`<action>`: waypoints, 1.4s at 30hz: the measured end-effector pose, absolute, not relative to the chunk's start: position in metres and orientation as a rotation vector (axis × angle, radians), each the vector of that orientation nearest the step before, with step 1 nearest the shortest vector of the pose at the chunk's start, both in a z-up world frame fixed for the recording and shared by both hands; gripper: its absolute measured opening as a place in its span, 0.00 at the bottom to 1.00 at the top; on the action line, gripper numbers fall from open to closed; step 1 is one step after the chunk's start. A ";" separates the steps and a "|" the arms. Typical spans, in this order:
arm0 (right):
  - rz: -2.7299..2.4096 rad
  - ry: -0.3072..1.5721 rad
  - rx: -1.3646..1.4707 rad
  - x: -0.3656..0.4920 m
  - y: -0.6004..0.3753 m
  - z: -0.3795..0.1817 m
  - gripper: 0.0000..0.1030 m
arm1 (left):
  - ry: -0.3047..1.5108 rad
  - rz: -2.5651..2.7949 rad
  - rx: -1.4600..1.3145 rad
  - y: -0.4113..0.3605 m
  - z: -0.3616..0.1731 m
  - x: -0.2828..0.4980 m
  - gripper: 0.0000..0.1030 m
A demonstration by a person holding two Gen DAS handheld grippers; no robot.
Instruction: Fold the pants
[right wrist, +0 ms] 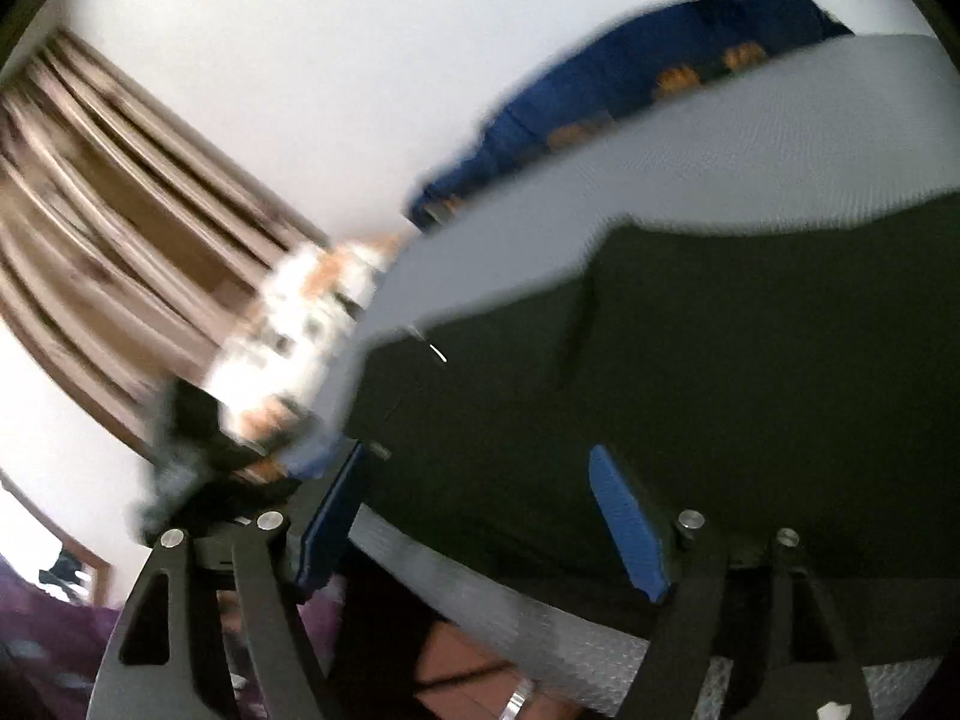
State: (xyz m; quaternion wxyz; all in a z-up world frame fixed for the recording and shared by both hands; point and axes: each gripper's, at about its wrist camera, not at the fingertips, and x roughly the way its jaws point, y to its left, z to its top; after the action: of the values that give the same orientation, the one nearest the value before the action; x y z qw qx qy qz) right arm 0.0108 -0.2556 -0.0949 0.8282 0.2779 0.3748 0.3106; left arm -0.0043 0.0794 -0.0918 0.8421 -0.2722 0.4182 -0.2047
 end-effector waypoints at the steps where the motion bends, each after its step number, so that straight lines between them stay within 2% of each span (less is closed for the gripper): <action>1: 0.651 0.763 0.608 0.009 -0.269 -0.087 0.72 | 0.881 -0.433 -0.577 0.080 -0.092 -0.004 0.83; 4: 0.532 0.754 0.519 0.008 -0.302 -0.079 0.70 | 0.875 -0.436 -0.573 0.080 -0.093 -0.004 0.83; 6: 0.470 0.792 0.437 0.007 -0.311 -0.088 0.62 | 0.882 -0.439 -0.558 0.078 -0.095 -0.004 0.83; 11: 0.337 0.920 0.195 0.006 -0.304 -0.131 0.56 | 0.909 -0.459 -0.528 0.072 -0.096 -0.002 0.83; 15: 0.316 0.884 0.098 0.005 -0.287 -0.117 0.57 | 0.900 -0.461 -0.512 0.073 -0.090 -0.002 0.83; 21: 0.534 0.806 0.154 -0.007 -0.249 -0.084 0.56 | 0.912 -0.466 -0.526 0.076 -0.089 -0.003 0.83; 30: 0.583 0.826 -0.199 -0.022 -0.175 -0.103 0.54 | 0.931 -0.493 -0.519 0.073 -0.091 -0.006 0.83; 31: 0.571 0.822 -0.221 -0.021 -0.174 -0.105 0.52 | 0.943 -0.498 -0.518 0.072 -0.092 -0.006 0.83; 33: 0.556 0.824 -0.267 -0.016 -0.170 -0.111 0.40 | 0.958 -0.505 -0.511 0.068 -0.094 -0.006 0.83; 35: 0.544 0.845 -0.309 -0.012 -0.167 -0.116 0.21 | 0.958 -0.510 -0.500 0.066 -0.094 -0.007 0.83; 38: 0.544 0.860 -0.319 -0.008 -0.169 -0.117 0.12 | 0.959 -0.508 -0.493 0.066 -0.094 -0.009 0.83; 42: 0.555 0.834 -0.340 -0.016 -0.170 -0.110 0.10 | 0.981 -0.496 -0.507 0.067 -0.100 -0.007 0.83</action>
State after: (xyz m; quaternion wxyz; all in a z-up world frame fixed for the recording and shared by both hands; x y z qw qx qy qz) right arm -0.0159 -0.1703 -0.1104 0.8633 -0.1620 0.3980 0.2648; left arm -0.0073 0.0672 -0.0996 0.8223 -0.2381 0.4613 -0.2329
